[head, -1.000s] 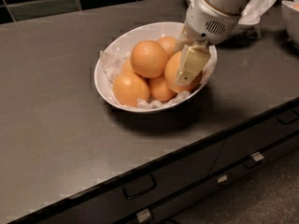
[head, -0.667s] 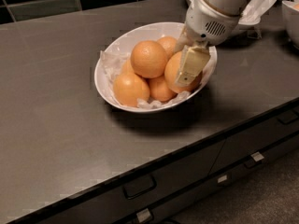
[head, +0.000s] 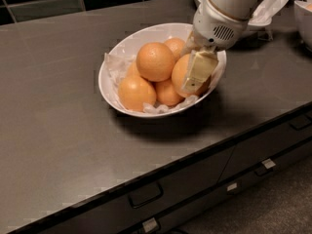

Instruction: Pick orange from white bowl

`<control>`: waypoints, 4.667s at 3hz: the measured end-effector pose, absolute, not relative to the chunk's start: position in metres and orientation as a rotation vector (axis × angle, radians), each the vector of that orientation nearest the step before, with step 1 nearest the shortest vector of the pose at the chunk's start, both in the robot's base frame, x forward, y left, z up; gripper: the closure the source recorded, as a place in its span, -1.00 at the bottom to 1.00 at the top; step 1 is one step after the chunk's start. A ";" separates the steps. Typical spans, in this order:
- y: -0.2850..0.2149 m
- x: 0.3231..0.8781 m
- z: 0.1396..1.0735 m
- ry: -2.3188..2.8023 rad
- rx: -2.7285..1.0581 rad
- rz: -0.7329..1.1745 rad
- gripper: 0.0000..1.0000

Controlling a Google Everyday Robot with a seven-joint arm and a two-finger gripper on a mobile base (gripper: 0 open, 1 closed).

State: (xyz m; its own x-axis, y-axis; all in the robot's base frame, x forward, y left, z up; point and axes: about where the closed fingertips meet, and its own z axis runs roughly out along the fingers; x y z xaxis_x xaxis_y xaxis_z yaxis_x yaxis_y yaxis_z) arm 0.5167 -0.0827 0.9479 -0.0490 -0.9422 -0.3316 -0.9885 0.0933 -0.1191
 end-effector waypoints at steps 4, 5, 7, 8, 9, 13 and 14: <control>-0.084 0.522 0.926 2.064 -1.918 0.299 -0.24; -0.083 0.523 0.925 2.064 -1.921 0.313 -0.34; -0.082 0.523 0.923 2.062 -1.924 0.327 0.00; -0.082 0.523 0.923 2.062 -1.924 0.327 0.46; -0.082 0.523 0.923 2.062 -1.924 0.327 0.92; -0.073 0.491 1.003 1.943 -1.862 0.027 1.00; -0.073 0.491 1.005 1.941 -1.861 0.025 1.00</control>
Offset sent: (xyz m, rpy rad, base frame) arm 0.0024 -0.0068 -0.0318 0.0336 0.0864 0.0124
